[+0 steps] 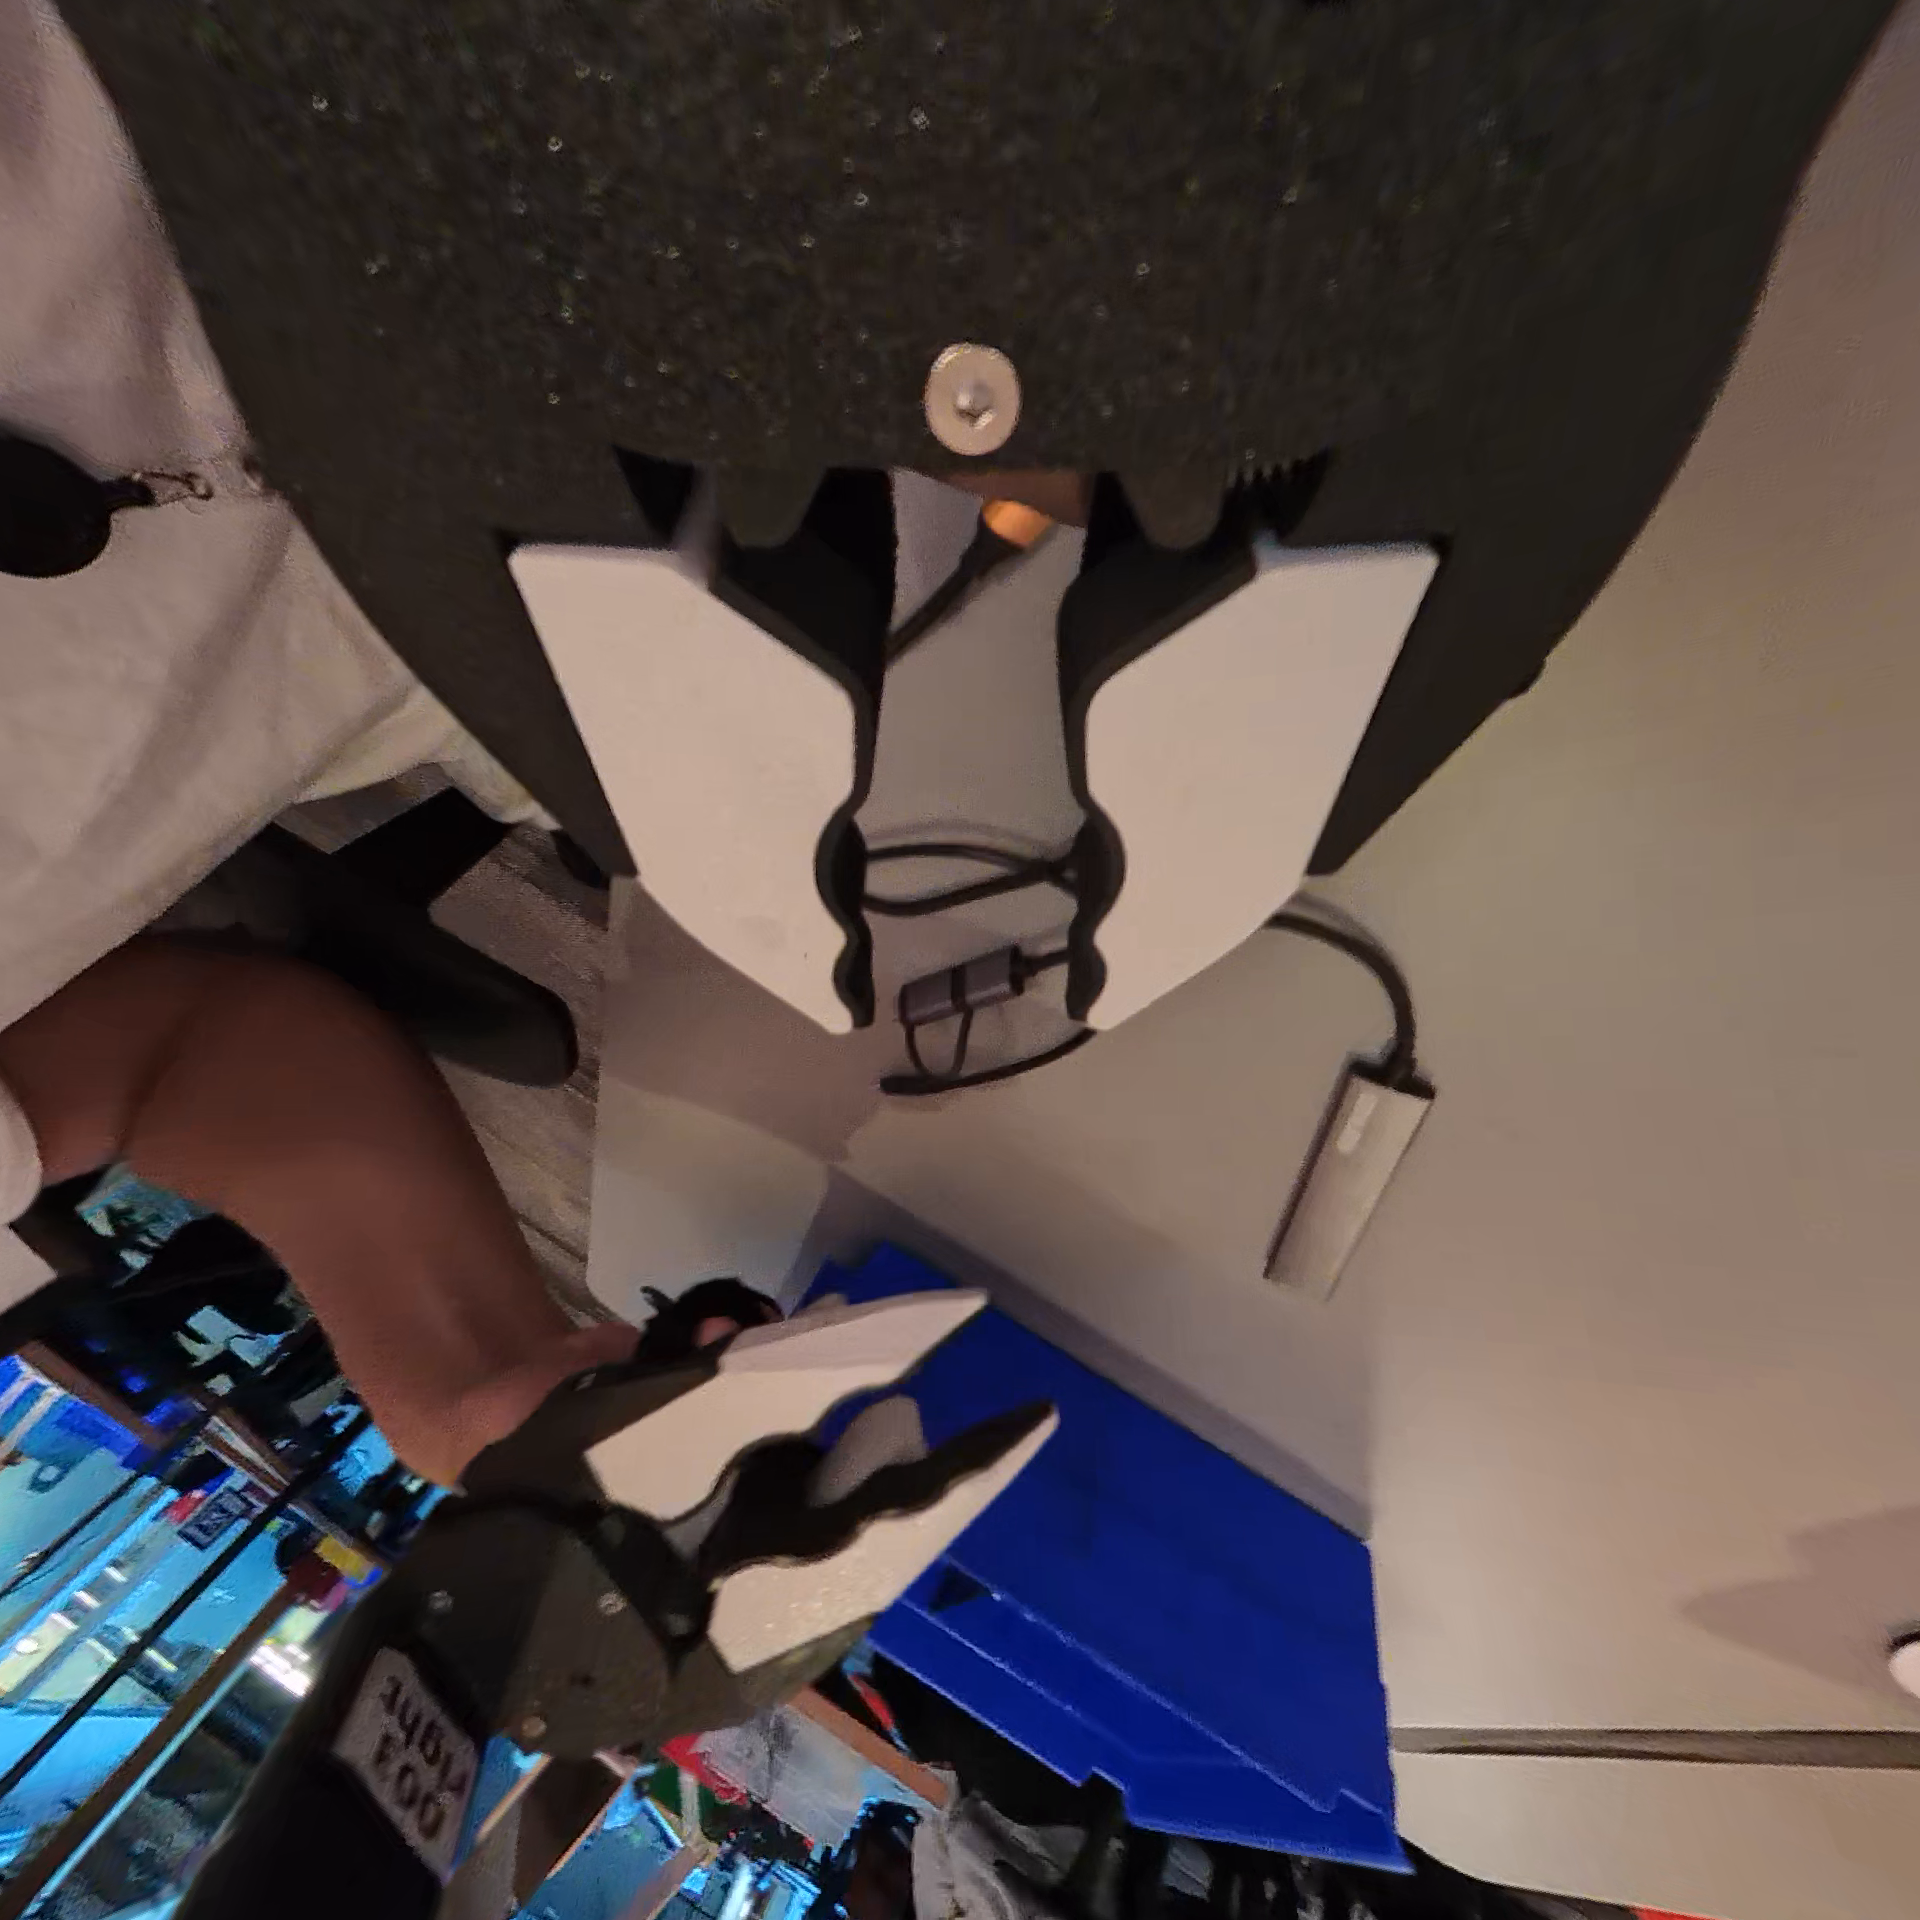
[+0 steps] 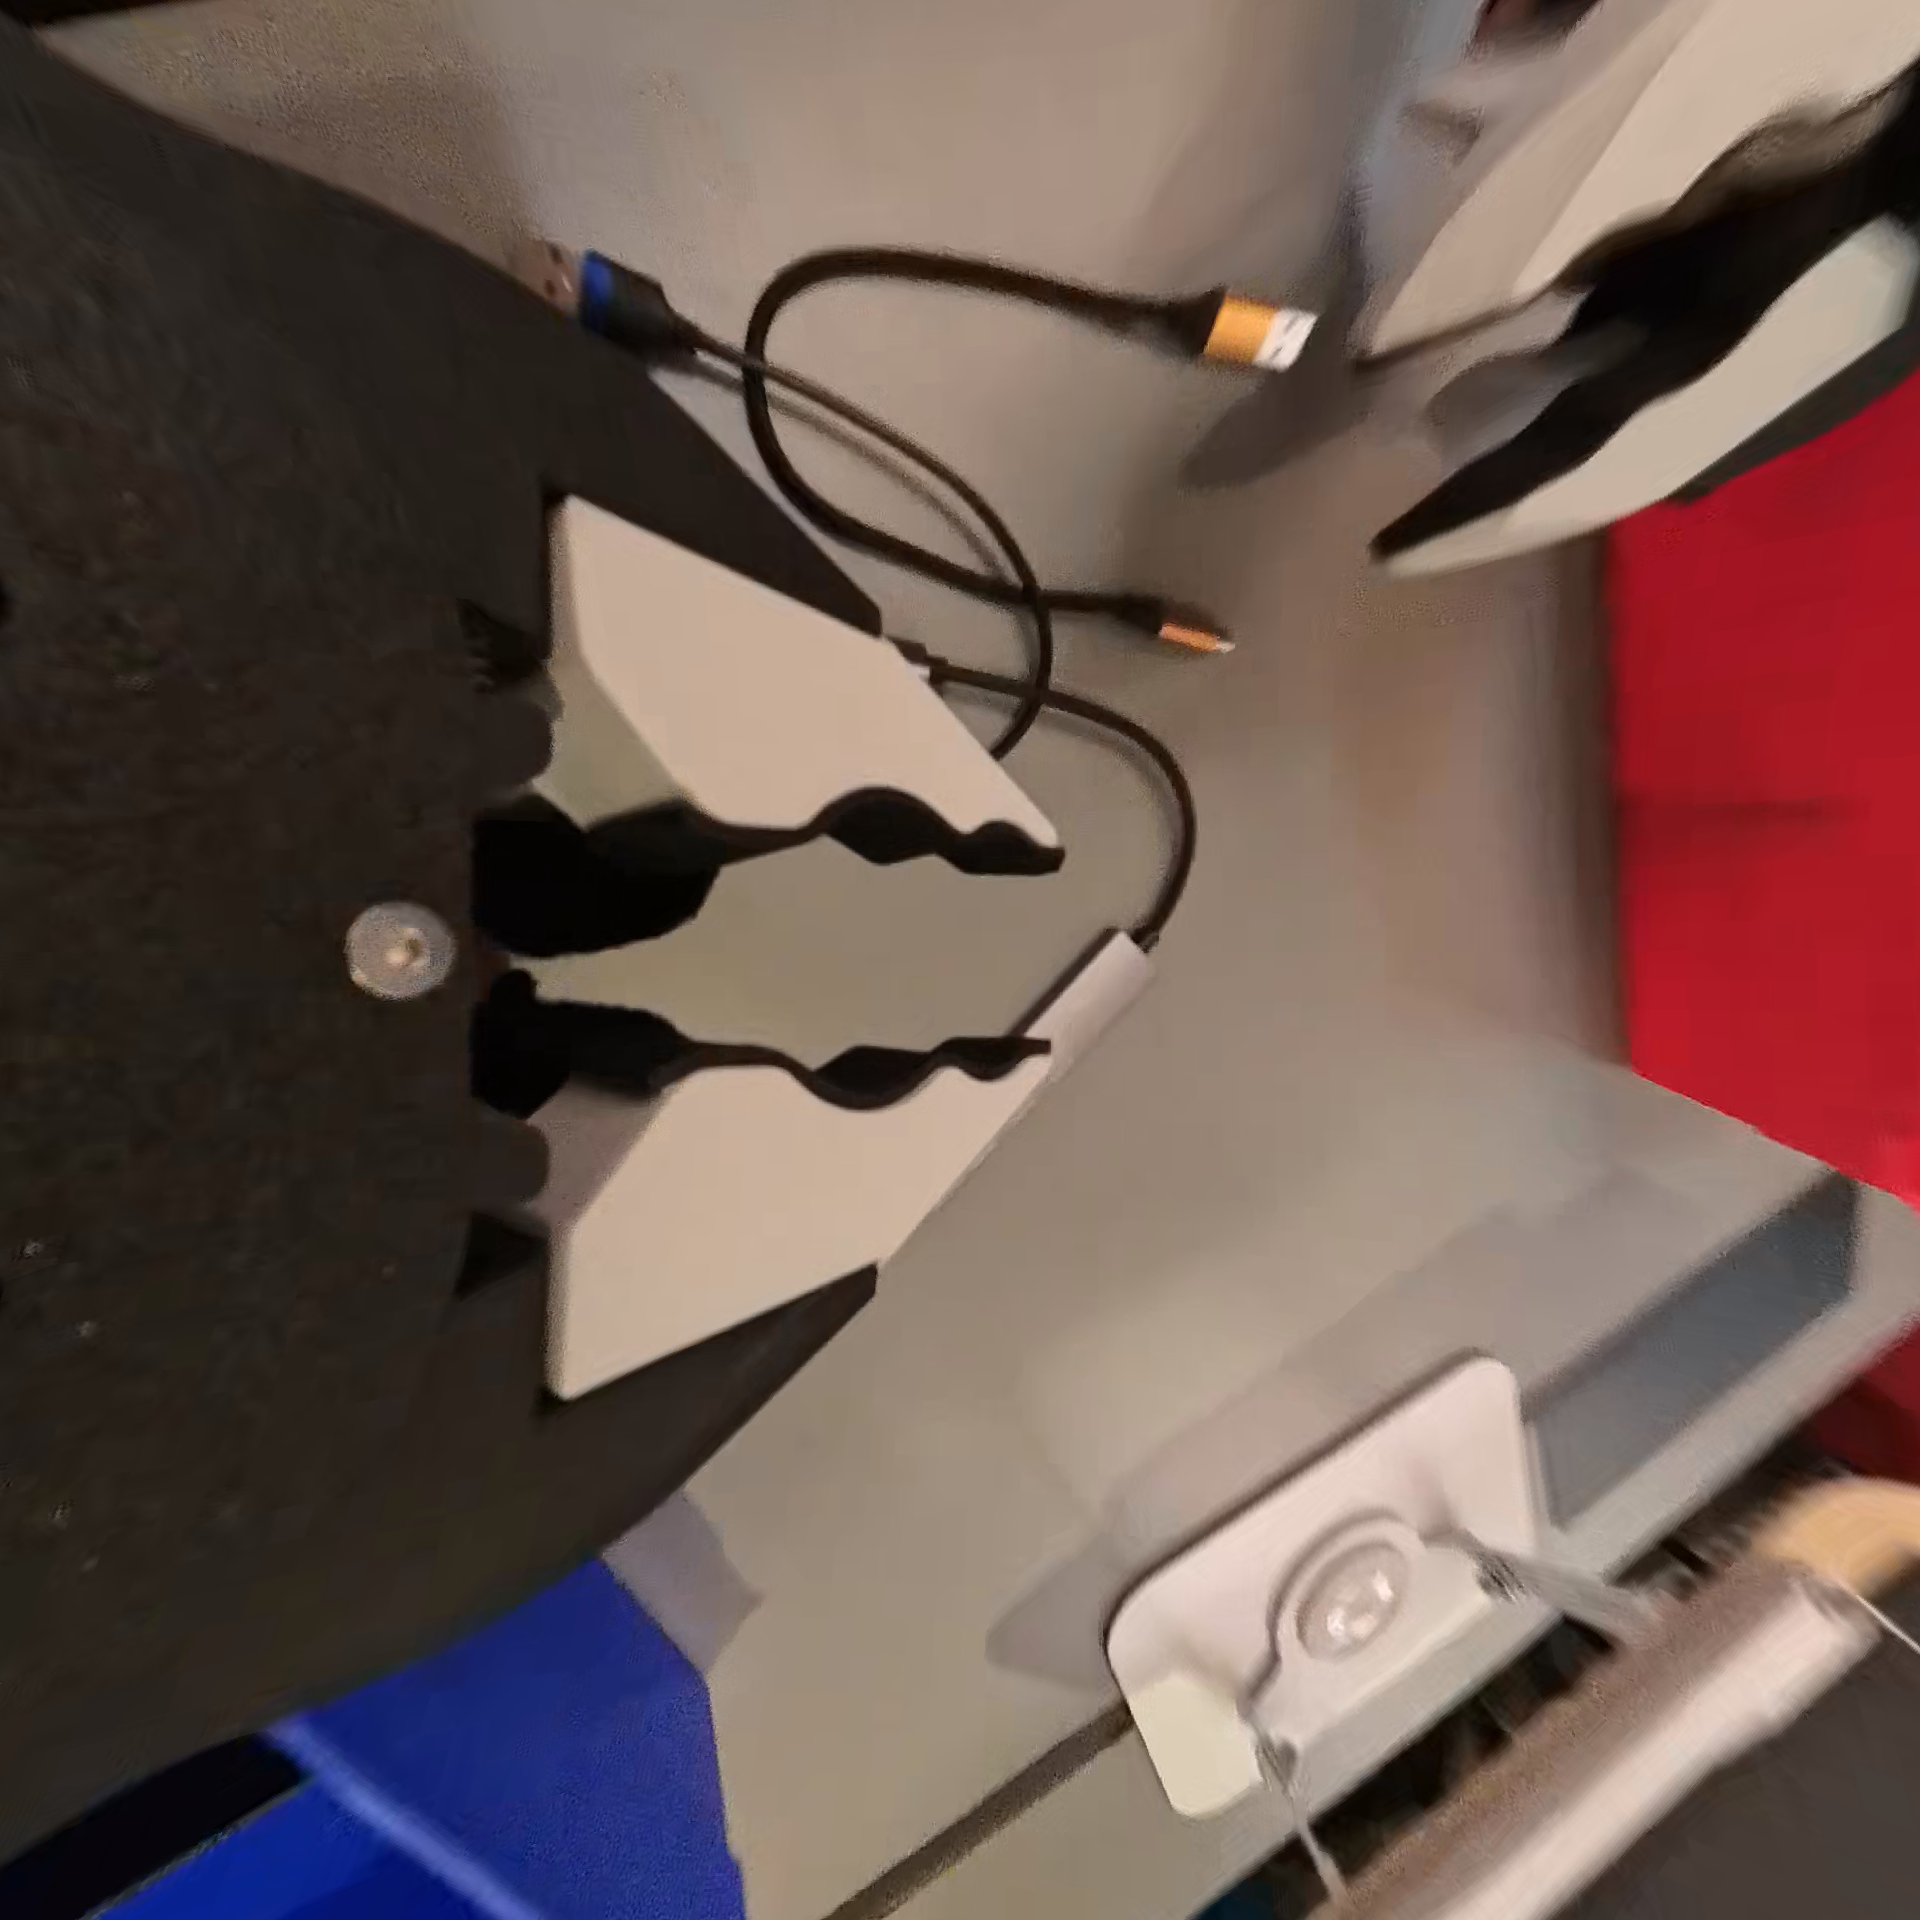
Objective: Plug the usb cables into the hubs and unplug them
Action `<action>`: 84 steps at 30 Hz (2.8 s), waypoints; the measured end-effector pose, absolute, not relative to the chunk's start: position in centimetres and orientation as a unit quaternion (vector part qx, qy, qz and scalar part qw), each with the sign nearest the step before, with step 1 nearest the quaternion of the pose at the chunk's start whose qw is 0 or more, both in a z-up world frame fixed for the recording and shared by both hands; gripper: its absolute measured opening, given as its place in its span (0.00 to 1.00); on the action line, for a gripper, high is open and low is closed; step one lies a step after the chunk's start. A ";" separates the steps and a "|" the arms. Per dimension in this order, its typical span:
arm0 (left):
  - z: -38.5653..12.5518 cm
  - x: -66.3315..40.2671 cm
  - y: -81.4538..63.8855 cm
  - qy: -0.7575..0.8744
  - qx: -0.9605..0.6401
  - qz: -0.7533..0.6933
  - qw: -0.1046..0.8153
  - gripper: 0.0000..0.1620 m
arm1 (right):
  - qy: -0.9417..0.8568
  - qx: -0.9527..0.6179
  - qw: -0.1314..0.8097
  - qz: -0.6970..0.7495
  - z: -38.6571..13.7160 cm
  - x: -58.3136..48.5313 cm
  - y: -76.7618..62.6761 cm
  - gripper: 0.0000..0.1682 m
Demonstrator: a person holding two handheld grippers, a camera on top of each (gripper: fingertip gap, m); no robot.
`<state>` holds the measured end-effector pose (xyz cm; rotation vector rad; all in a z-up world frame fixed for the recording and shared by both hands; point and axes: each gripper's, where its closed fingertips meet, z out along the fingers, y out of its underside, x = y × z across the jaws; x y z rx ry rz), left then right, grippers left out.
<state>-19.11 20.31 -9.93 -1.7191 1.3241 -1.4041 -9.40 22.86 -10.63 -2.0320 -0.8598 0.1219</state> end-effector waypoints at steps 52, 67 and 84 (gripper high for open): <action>-11.3 -22.2 16.9 0.524 -0.625 -0.510 0.274 0.20 | 0.000 -0.932 0.363 -0.006 -20.0 -6.7 30.2 0.67; -11.9 -22.5 19.0 0.498 -0.654 -0.490 0.290 0.20 | -0.052 -0.882 0.467 0.042 -15.7 -8.0 31.1 0.64; -4.8 -15.9 25.1 0.453 -0.642 -0.558 0.268 0.32 | -0.260 -0.655 0.707 -0.053 -3.5 -14.0 27.0 0.64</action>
